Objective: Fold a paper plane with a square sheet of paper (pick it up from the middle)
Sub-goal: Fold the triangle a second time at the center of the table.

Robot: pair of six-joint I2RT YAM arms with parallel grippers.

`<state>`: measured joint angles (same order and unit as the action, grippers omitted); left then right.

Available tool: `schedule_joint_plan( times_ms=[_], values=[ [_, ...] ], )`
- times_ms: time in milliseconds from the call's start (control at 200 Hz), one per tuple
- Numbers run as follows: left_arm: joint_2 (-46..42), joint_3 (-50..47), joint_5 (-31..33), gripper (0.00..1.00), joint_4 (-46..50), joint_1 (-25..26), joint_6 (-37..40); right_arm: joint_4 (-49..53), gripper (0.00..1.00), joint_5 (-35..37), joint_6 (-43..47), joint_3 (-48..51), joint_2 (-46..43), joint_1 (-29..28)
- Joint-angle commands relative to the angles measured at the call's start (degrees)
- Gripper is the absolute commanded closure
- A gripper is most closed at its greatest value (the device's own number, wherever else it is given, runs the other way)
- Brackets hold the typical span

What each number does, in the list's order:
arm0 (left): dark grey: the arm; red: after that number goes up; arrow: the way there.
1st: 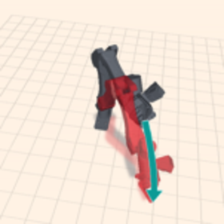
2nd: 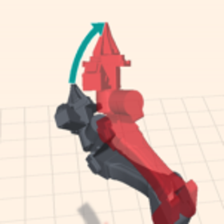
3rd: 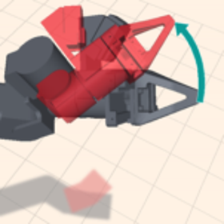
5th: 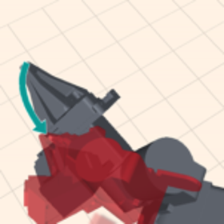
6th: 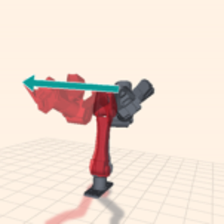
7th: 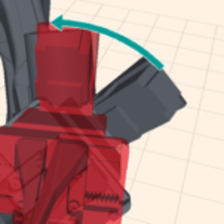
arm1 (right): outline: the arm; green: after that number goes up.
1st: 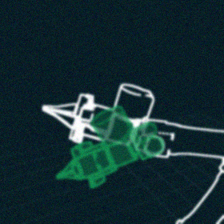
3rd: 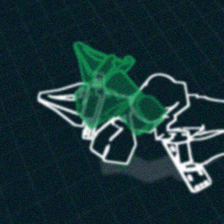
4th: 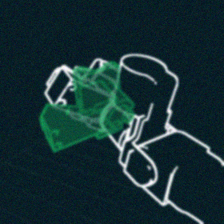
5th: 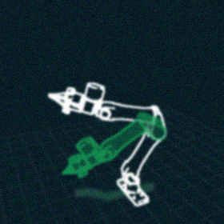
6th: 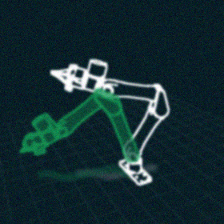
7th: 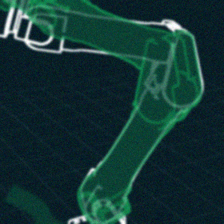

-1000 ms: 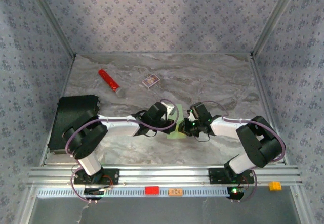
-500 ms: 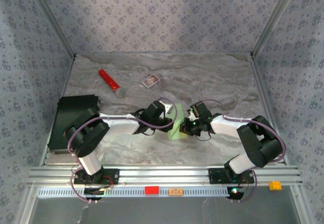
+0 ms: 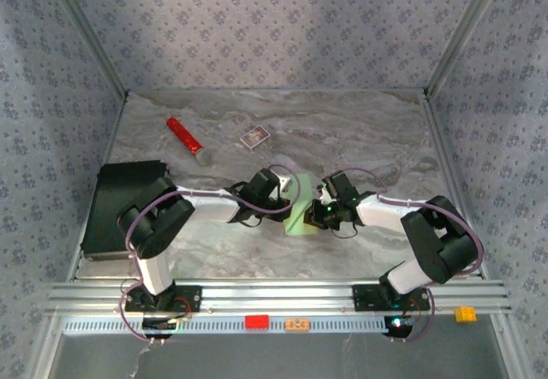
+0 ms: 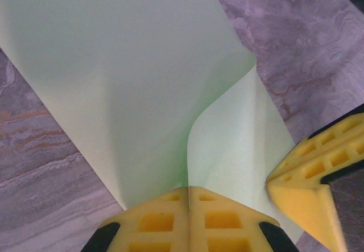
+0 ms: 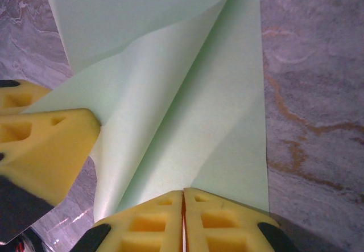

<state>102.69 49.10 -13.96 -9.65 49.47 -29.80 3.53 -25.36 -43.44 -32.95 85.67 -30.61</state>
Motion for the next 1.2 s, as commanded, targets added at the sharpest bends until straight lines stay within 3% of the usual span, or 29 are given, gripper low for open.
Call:
schedule_joint_plan(
  times_ms=[0, 325, 590, 1194],
  values=[
    [0.9, 1.0, -1.7, 0.96, 0.1, -0.5, 0.9, 4.0, 0.88, 0.6, 1.3, -0.7, 0.2, 0.5],
    [2.4, 0.2, -5.5, 0.96, -0.5, -0.5, -2.7, 3.6, 0.86, -0.3, 0.4, -2.1, -2.6, 0.5],
    [1.9, -0.8, -5.9, 0.96, -2.0, -0.2, -6.1, -2.0, 0.85, -1.5, -4.4, 2.2, -3.8, -0.7],
    [0.4, 1.1, -3.4, 0.96, -0.2, -0.2, -2.2, 1.2, 0.89, 1.5, -2.1, 2.7, -0.9, -0.1]
  ],
)
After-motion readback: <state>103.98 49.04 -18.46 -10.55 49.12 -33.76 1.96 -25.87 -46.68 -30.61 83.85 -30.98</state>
